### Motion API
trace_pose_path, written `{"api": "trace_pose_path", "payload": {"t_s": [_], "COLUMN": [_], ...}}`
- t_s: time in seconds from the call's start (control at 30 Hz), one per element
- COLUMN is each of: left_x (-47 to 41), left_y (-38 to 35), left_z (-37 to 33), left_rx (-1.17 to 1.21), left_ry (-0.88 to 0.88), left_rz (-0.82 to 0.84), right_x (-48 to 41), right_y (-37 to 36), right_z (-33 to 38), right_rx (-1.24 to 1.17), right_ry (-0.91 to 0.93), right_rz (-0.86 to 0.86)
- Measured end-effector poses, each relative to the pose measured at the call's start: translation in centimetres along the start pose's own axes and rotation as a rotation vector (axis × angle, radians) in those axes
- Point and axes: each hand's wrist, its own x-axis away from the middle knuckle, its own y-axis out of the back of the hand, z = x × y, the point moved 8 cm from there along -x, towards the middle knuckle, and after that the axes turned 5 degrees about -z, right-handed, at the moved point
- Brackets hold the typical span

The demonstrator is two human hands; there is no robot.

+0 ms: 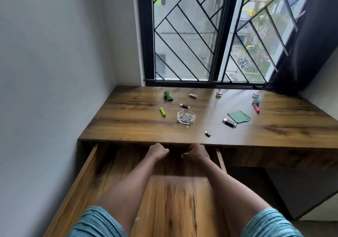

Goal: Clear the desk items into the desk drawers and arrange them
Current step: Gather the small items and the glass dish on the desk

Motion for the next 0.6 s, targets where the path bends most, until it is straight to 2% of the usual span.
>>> {"api": "trace_pose_path", "payload": {"t_s": [0.17,0.33,0.6], "left_x": [-7.8,-14.1,-19.6], "left_y": [1.5,0.2,-2.4], "left_z": [-5.3,-8.8,-11.1], "left_rx": [0.163,0.353,0.605], "left_ry": [0.011,0.017,0.095], "left_rz": [-0.138,-0.153,-0.107], "right_x": [-8.9,-16.5,-23.9], "right_y": [2.9,3.2,0.1], "right_z": [2.4,3.1,3.5], "right_rx": [-0.022,-0.041,-0.046], "right_ry": [0.039,0.066,0.099], "right_rz": [-0.106,-0.147,-0.048]}}
